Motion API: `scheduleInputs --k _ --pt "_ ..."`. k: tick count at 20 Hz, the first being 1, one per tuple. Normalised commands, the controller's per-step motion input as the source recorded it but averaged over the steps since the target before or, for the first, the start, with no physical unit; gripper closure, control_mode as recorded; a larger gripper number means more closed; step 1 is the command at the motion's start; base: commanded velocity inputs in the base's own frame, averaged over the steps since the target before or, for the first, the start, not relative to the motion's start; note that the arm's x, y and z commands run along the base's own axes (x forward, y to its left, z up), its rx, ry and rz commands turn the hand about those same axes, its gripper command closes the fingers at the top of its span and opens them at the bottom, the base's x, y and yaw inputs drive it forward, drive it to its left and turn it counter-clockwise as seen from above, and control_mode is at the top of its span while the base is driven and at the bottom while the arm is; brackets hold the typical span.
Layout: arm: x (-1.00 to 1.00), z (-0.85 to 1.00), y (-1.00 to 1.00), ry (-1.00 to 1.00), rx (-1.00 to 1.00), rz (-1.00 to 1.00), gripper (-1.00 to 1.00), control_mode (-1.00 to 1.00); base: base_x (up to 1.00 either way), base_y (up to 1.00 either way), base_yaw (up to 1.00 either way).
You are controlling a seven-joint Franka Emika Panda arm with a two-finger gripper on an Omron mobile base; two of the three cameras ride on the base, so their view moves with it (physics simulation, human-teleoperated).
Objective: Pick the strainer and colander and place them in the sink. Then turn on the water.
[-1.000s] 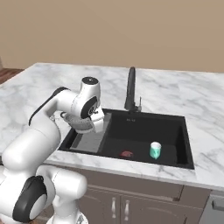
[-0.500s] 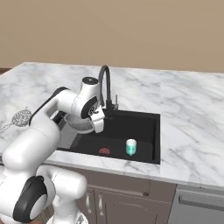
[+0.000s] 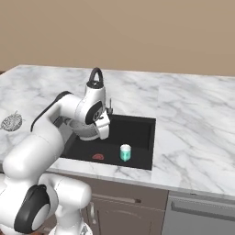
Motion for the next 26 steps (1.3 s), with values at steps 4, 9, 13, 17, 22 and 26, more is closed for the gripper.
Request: scheduleInputs --k 4,9,13,17,22,26 --pt "0.00 0.00 0.00 0.00 0.00 0.00 1.00 1.00 0.08 -0.15 0.00" --pt "0.00 0.00 0.00 0.00 0.00 0.00 1.00 1.00 0.12 -0.11 0.00" --pt "0.00 0.00 0.00 0.00 0.00 0.00 1.00 1.00 0.19 -0.08 0.00" --pt "0.00 0.00 0.00 0.00 0.00 0.00 1.00 1.00 0.28 -0.07 0.00" --pt "0.00 0.00 0.00 0.00 0.00 0.00 1.00 1.00 0.08 -0.01 0.00" --pt "0.00 -0.01 0.00 -0.01 0.00 0.00 1.00 -1.00 0.00 0.00 0.00"
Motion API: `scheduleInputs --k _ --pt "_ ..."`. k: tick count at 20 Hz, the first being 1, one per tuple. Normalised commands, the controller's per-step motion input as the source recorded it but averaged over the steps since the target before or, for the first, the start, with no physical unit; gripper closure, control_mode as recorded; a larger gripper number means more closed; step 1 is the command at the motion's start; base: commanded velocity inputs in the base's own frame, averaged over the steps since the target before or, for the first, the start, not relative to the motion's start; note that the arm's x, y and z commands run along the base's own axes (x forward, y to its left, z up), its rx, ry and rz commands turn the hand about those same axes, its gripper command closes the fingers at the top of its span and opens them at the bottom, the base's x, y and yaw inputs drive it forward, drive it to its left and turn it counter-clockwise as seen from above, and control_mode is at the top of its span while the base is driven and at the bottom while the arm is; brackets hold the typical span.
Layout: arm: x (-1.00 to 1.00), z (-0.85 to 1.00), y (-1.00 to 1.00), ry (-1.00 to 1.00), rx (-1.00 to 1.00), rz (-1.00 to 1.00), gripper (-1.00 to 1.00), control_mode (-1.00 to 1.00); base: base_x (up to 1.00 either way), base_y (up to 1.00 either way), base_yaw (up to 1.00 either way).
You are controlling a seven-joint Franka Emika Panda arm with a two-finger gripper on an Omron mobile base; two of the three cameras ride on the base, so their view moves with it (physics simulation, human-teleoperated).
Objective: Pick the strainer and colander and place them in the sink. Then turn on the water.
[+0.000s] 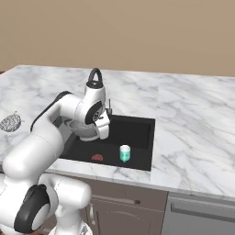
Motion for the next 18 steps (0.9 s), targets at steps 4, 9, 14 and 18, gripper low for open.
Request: scheduleInputs --k 4,9,14,18 --pt "0.11 -0.11 0.00 -0.01 0.00 0.00 1.00 -1.00 0.00 0.00 0.00" --pt "0.17 -0.35 -0.03 -0.02 0.00 0.00 1.00 -1.00 0.00 0.00 0.00" --pt "0.28 -0.40 0.00 -0.05 0.02 0.00 1.00 -1.00 0.00 0.00 0.00" --pt "0.14 -0.42 0.00 -0.02 0.07 0.00 1.00 -1.00 0.00 0.00 0.00"
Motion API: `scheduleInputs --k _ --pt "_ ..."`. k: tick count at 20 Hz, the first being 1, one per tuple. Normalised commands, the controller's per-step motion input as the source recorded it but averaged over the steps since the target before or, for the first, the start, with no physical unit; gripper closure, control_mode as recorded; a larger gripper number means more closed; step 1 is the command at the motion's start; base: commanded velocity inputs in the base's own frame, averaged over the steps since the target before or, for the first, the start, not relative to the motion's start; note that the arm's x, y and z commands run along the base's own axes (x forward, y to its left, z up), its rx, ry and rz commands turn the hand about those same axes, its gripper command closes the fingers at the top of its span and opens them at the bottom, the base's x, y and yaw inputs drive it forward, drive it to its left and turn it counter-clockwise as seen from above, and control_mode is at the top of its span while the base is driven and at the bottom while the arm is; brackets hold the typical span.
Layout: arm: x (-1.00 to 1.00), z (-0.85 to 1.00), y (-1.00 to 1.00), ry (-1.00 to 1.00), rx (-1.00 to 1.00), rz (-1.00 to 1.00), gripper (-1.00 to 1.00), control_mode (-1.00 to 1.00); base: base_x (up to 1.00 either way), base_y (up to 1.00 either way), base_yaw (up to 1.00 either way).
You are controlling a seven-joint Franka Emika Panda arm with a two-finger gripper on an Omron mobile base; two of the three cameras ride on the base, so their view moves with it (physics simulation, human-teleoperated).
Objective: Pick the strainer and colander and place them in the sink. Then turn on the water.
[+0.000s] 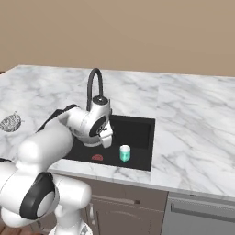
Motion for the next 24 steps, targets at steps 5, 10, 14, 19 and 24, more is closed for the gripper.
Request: scheduleInputs --k 5,10,14,19,24 --pt "0.11 -0.22 0.00 0.00 0.04 0.00 1.00 -1.00 0.00 0.00 0.00" --pt "0.09 -0.03 0.00 0.01 0.02 0.00 1.00 -1.00 0.00 0.00 0.00" --pt "0.20 -0.01 0.00 0.00 0.00 0.00 1.00 -1.00 0.00 0.00 0.00" --pt "0.30 -0.11 0.04 0.00 0.00 -0.01 1.00 -1.00 0.00 0.00 0.00" --pt "0.25 -0.17 0.01 0.00 0.00 0.00 1.00 -1.00 0.00 0.00 0.00"
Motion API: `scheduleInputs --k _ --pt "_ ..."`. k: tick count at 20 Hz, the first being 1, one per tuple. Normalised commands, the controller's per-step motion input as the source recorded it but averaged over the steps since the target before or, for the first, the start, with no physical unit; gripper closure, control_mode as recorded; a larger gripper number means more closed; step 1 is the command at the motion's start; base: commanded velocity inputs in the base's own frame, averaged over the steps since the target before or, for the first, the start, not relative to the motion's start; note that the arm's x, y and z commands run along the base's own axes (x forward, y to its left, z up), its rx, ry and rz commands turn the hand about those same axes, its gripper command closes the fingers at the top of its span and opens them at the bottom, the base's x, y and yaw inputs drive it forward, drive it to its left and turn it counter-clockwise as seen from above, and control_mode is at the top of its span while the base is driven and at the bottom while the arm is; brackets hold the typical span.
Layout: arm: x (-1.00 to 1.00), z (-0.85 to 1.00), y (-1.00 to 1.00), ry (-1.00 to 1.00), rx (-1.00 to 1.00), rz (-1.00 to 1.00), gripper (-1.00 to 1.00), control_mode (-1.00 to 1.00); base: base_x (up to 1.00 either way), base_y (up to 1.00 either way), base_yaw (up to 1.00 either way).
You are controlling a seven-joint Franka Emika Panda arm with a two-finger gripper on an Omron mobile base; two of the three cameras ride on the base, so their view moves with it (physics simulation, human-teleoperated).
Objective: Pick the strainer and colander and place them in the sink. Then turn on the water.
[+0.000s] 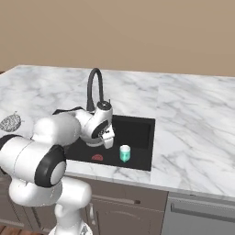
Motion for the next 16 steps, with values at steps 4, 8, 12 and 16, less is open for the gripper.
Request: scheduleInputs --k 4,8,12,16 --pt "0.18 -0.26 0.00 0.00 0.00 0.00 1.00 -1.00 0.00 0.00 0.00" --pt "0.13 -0.34 0.04 0.00 0.00 0.00 1.00 -1.00 0.00 0.00 0.00" --pt "0.13 -0.33 0.06 0.00 0.00 0.00 1.00 -1.00 0.00 0.00 0.00" --pt "0.12 -0.36 0.05 0.00 0.00 0.00 1.00 -1.00 0.00 0.00 0.00"
